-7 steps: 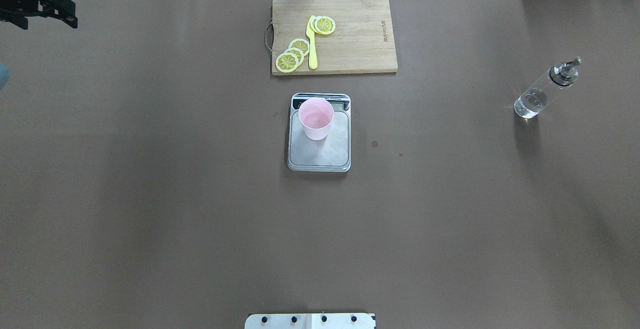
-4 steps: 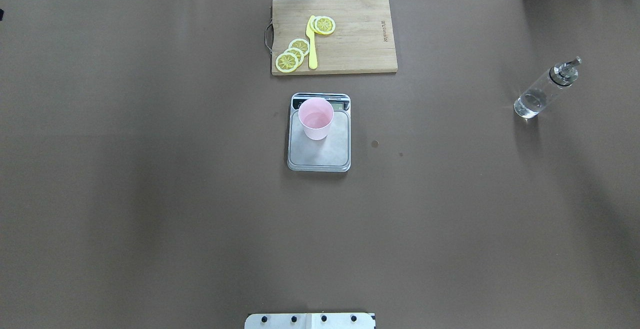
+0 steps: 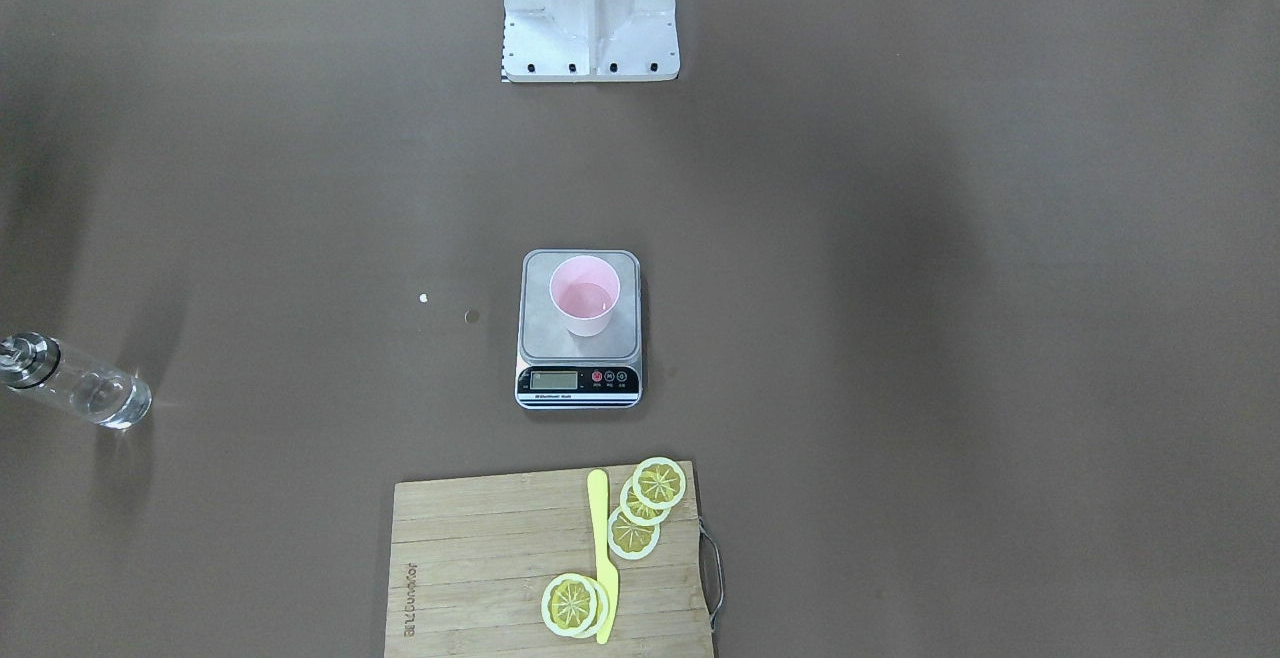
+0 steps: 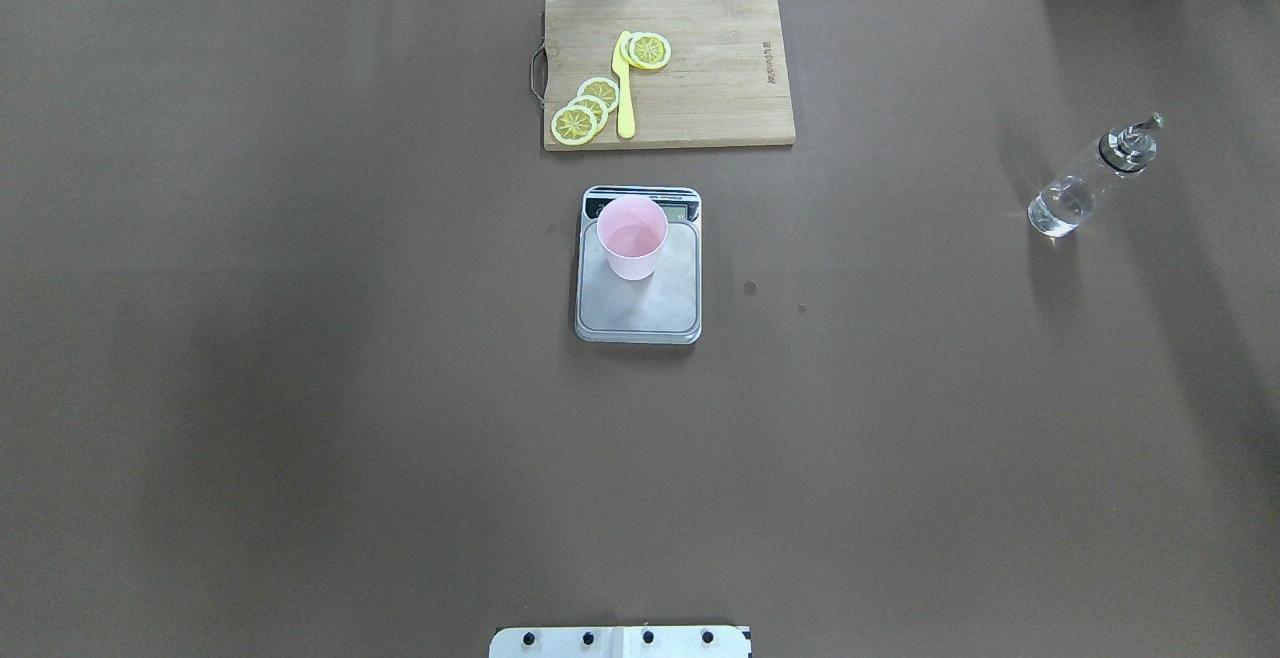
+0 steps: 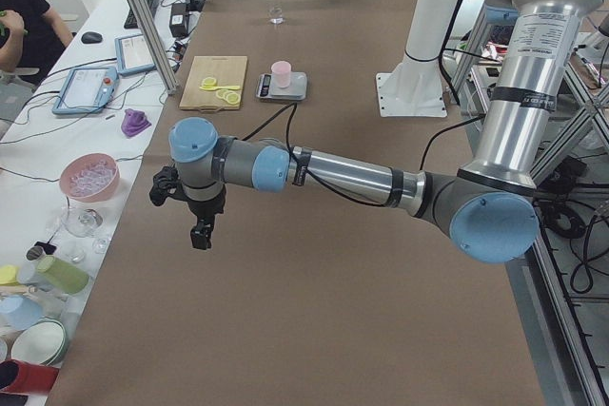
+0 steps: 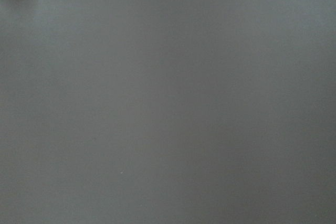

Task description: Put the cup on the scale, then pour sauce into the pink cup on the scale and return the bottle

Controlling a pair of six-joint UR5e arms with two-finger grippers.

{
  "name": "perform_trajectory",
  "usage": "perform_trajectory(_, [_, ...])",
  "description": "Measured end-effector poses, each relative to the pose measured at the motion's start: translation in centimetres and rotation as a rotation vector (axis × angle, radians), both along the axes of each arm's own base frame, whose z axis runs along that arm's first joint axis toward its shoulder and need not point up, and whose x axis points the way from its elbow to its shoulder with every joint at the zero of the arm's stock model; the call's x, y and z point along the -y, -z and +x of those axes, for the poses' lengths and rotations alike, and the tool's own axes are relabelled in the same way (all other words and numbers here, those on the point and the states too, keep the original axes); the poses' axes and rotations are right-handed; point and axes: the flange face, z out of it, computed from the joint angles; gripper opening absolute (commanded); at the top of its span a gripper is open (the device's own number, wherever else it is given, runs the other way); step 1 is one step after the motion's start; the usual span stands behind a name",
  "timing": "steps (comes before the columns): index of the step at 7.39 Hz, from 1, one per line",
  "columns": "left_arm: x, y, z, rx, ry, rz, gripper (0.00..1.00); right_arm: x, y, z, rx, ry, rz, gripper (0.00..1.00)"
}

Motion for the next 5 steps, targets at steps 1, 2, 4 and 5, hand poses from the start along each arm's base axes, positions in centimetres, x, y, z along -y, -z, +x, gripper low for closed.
perform_trajectory(1, [-1.3, -1.8, -0.6, 0.002, -0.001, -0.017, 0.99, -0.7, -1.7, 0.3, 0.014, -0.005, -0.022, 1.00])
perform_trajectory(2, [-2.0, -2.8, -0.8, 0.001, 0.001, -0.034, 0.99, -1.0, -2.4, 0.4, 0.012, -0.010, -0.020, 1.00])
perform_trajectory(4, [-3.6, -4.9, -0.8, -0.004, 0.019, -0.086, 0.99, -0.9, -2.7, 0.6, -0.003, -0.031, -0.017, 1.00])
perform_trajectory(5, [-4.7, -6.2, -0.8, -0.006, 0.026, -0.114, 0.99, -0.9, -2.7, 0.6, -0.006, -0.035, -0.016, 1.00])
